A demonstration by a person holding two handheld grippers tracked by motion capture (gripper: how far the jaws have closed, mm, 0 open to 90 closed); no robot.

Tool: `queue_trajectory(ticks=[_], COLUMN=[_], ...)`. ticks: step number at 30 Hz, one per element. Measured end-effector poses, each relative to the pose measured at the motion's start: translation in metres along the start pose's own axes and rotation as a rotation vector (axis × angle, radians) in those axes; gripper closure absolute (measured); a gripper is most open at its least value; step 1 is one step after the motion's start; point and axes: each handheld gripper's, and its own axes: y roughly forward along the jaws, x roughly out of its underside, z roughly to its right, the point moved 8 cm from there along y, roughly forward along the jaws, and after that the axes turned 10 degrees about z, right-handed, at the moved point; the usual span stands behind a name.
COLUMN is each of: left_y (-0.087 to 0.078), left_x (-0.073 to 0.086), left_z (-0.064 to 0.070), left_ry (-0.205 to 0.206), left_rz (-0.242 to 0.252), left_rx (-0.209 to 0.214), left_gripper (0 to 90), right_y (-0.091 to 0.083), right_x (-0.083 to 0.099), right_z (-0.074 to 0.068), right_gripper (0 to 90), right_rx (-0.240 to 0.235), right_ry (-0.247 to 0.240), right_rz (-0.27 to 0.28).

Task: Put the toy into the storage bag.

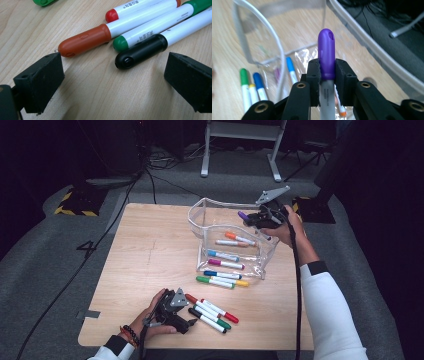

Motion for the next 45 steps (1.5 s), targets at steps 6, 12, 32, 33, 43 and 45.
queue_trajectory(ticks=[6,12,32,33,43,45], left_y=[0.000,0.000,0.000,0.000,0.000,0.000], left_x=[0.000,0.000,0.000,0.000,0.000,0.000], left_z=[0.000,0.000,0.000,0.000,0.000,0.000], left_ry=[0.000,0.000,-0.001,0.000,-0.001,-0.002], left_rz=[0.000,0.000,0.000,0.000,0.000,0.001], left_rx=[0.000,0.000,0.000,-0.001,-0.002,-0.002], left_gripper=[2.9,2.9,2.9,2.9,3.0,3.0], right_y=[0.012,0.016,0.012,0.010,-0.039,-0.051], right_x=[0.018,0.025,0.017,0.015,-0.001,0.000], right_z=[0.003,-0.007,-0.020,-0.018,-0.021,-0.024], right_gripper=[74.8,74.5,55.1,53.4,47.2,46.7], right_rx=[0.008,-0.056,-0.049,-0.034,-0.015,-0.010], right_ry=[0.022,-0.008,-0.035,-0.032,0.028,0.027], right_rz=[-0.089,-0.171,-0.157,-0.136,0.089,0.123])
